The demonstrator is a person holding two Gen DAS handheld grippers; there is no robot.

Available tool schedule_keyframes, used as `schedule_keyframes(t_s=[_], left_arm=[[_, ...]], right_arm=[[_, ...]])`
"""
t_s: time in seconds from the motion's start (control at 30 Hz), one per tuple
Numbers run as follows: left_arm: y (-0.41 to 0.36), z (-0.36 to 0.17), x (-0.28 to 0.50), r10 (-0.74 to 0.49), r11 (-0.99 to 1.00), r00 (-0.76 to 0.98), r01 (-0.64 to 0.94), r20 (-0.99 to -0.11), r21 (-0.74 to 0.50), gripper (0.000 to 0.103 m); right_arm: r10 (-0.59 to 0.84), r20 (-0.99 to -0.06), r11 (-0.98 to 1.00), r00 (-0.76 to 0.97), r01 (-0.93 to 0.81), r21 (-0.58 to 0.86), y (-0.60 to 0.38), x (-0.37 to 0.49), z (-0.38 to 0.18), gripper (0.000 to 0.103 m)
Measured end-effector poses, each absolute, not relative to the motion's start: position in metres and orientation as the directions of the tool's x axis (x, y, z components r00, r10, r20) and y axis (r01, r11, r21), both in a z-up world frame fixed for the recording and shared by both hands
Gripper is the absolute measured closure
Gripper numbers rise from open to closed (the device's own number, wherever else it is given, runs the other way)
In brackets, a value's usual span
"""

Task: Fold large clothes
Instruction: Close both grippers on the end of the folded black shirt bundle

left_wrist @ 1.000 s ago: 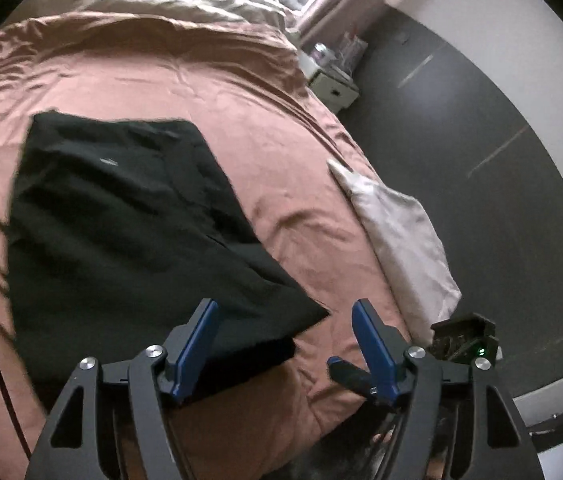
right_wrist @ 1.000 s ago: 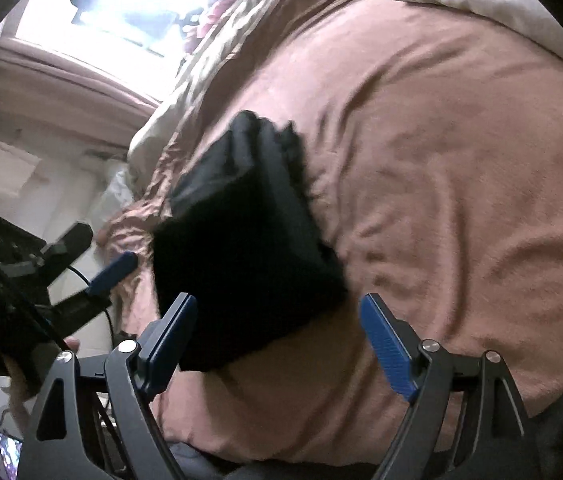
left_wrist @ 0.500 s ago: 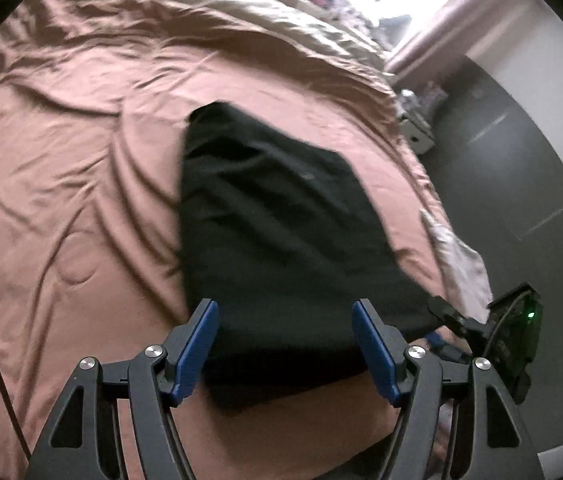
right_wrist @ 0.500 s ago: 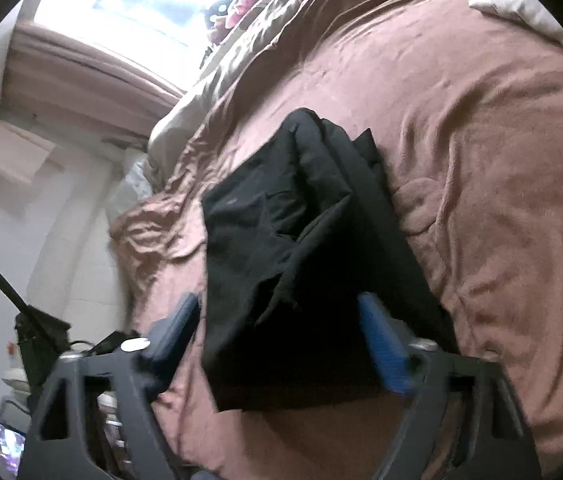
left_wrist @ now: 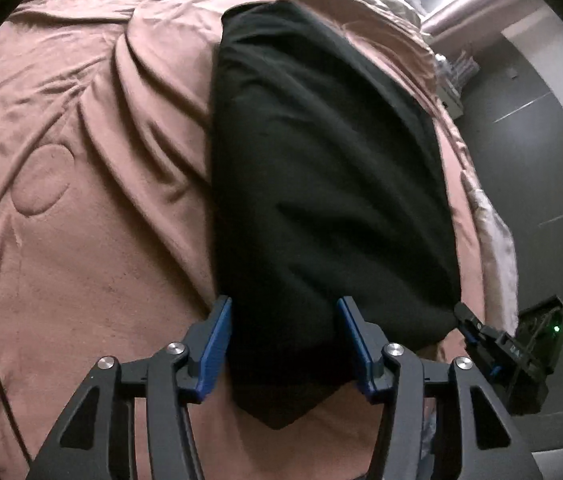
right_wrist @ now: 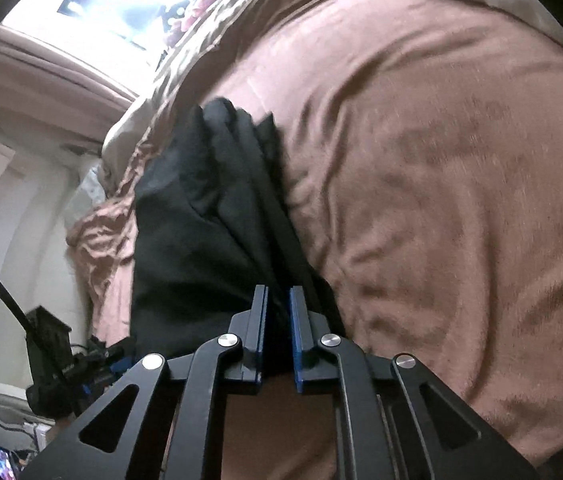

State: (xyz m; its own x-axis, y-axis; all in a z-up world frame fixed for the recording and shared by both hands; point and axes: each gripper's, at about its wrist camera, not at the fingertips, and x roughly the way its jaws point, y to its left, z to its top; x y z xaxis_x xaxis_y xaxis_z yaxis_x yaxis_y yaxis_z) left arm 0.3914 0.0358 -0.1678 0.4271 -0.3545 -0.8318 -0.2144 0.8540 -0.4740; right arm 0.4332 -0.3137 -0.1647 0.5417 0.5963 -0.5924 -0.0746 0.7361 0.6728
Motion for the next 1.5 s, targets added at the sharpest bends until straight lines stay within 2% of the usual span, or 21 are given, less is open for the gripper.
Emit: schedule_keyframes(t_s=[0.23, 0.47, 0.53, 0.57, 0.63, 0.7, 0.73, 0.97, 1.03, 1.07, 1.1, 1.2, 1.3, 1.5], left_arm=[[0.024, -0.16, 0.394, -0.314, 0.895, 0.424, -0.167, -0.849, -0.414, 0.054], [0.036, -0.166, 0.396, -0.356, 0.861, 0.424, -0.198, -0.833, -0.468, 0.054], [0.039, -0.164, 0.397, -0.354, 0.859, 0.426, -0.204, -0.832, -0.47, 0.054], [0.041, -0.164, 0.399, -0.359, 0.854, 0.424, -0.211, -0.831, -0.476, 0.053], [0.045, -0.165, 0.402, -0.372, 0.841, 0.421, -0.226, -0.827, -0.492, 0.053], [0.049, -0.165, 0.406, -0.372, 0.837, 0.424, -0.232, -0.826, -0.496, 0.052], [0.05, -0.165, 0.408, -0.371, 0.836, 0.426, -0.233, -0.825, -0.496, 0.051], [0.057, -0.167, 0.426, -0.357, 0.836, 0.449, -0.238, -0.819, -0.494, 0.048], [0.057, -0.168, 0.432, -0.336, 0.847, 0.461, -0.234, -0.822, -0.477, 0.047], [0.057, -0.168, 0.434, -0.326, 0.851, 0.464, -0.235, -0.823, -0.469, 0.047], [0.057, -0.169, 0.436, -0.316, 0.854, 0.468, -0.24, -0.825, -0.462, 0.047], [0.054, -0.166, 0.437, -0.305, 0.86, 0.468, -0.238, -0.829, -0.451, 0.047], [0.043, -0.158, 0.435, -0.284, 0.886, 0.475, -0.202, -0.833, -0.418, 0.048], [0.018, -0.15, 0.435, -0.238, 0.927, 0.479, -0.146, -0.845, -0.344, 0.049]], right_arm=[[0.638, -0.556, 0.707, 0.533, -0.12, 0.697, -0.317, 0.418, -0.153, 0.098], [0.694, -0.487, 0.63, 0.53, -0.121, 0.767, -0.329, 0.434, -0.146, 0.097], [0.683, -0.497, 0.642, 0.536, -0.116, 0.758, -0.328, 0.436, -0.143, 0.095], [0.681, -0.502, 0.647, 0.533, -0.118, 0.753, -0.327, 0.437, -0.142, 0.09], [0.707, -0.481, 0.621, 0.518, -0.13, 0.773, -0.323, 0.441, -0.144, 0.071], [0.732, -0.459, 0.591, 0.504, -0.135, 0.795, -0.319, 0.444, -0.149, 0.037], [0.737, -0.448, 0.581, 0.505, -0.137, 0.802, -0.318, 0.447, -0.15, 0.035], [0.77, -0.428, 0.541, 0.473, -0.129, 0.831, -0.301, 0.47, -0.167, 0.035], [0.758, -0.447, 0.57, 0.474, -0.15, 0.808, -0.293, 0.473, -0.165, 0.037], [0.751, -0.465, 0.59, 0.469, -0.16, 0.792, -0.288, 0.475, -0.164, 0.053], [0.738, -0.49, 0.614, 0.464, -0.161, 0.773, -0.283, 0.477, -0.164, 0.074], [0.723, -0.513, 0.635, 0.463, -0.153, 0.757, -0.281, 0.479, -0.165, 0.089], [0.715, -0.509, 0.644, 0.479, -0.168, 0.747, -0.286, 0.471, -0.16, 0.092], [0.688, -0.541, 0.672, 0.484, -0.142, 0.727, -0.298, 0.452, -0.174, 0.093]])
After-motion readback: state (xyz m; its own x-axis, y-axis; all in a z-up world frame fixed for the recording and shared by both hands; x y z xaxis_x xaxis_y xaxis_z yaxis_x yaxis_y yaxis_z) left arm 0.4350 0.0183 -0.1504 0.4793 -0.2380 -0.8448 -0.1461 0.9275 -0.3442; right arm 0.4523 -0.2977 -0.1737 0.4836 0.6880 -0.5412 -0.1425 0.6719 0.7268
